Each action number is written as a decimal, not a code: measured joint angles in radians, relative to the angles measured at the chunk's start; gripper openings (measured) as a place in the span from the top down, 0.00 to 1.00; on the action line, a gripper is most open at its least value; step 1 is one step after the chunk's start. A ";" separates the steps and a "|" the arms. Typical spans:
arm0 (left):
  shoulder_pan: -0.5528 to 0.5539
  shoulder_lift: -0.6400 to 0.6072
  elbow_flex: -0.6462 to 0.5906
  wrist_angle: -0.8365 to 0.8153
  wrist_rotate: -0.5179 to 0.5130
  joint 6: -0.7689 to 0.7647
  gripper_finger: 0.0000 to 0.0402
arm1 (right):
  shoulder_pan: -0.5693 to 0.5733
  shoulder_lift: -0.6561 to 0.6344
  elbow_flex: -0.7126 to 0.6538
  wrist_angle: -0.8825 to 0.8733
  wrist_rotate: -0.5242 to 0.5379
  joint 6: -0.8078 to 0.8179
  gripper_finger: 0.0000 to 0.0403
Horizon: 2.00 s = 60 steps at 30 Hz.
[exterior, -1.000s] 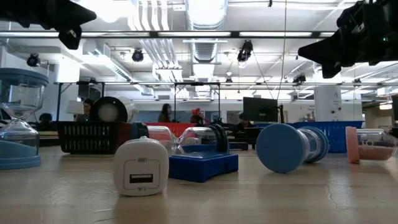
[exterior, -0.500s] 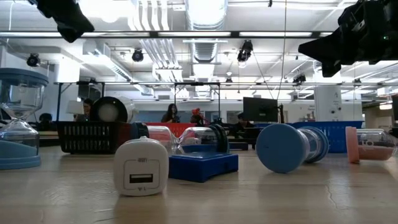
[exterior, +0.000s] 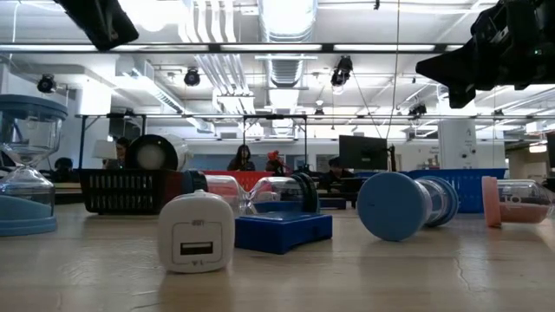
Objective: Pick & Place Office items
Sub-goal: Put the left blue hourglass into the blue bin
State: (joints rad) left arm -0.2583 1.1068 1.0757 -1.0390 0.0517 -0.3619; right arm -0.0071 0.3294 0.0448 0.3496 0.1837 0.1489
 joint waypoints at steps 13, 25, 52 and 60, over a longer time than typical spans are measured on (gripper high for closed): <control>-0.244 0.280 0.095 0.012 0.009 0.017 0.48 | 0.000 0.000 0.000 0.008 0.002 -0.033 0.93; -0.256 0.396 0.097 0.022 -0.025 0.082 0.26 | 0.000 0.000 0.000 0.005 0.007 -0.028 0.93; -0.236 0.459 0.079 0.037 -0.020 0.133 0.26 | 0.000 0.000 0.000 -0.002 0.029 -0.037 0.93; -0.256 0.459 0.079 0.036 -0.025 0.099 0.27 | 0.000 0.000 0.000 -0.002 0.029 -0.039 0.93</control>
State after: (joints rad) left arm -0.5141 1.5661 1.1549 -1.0027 0.0265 -0.2625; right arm -0.0067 0.3295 0.0448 0.3477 0.2123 0.1104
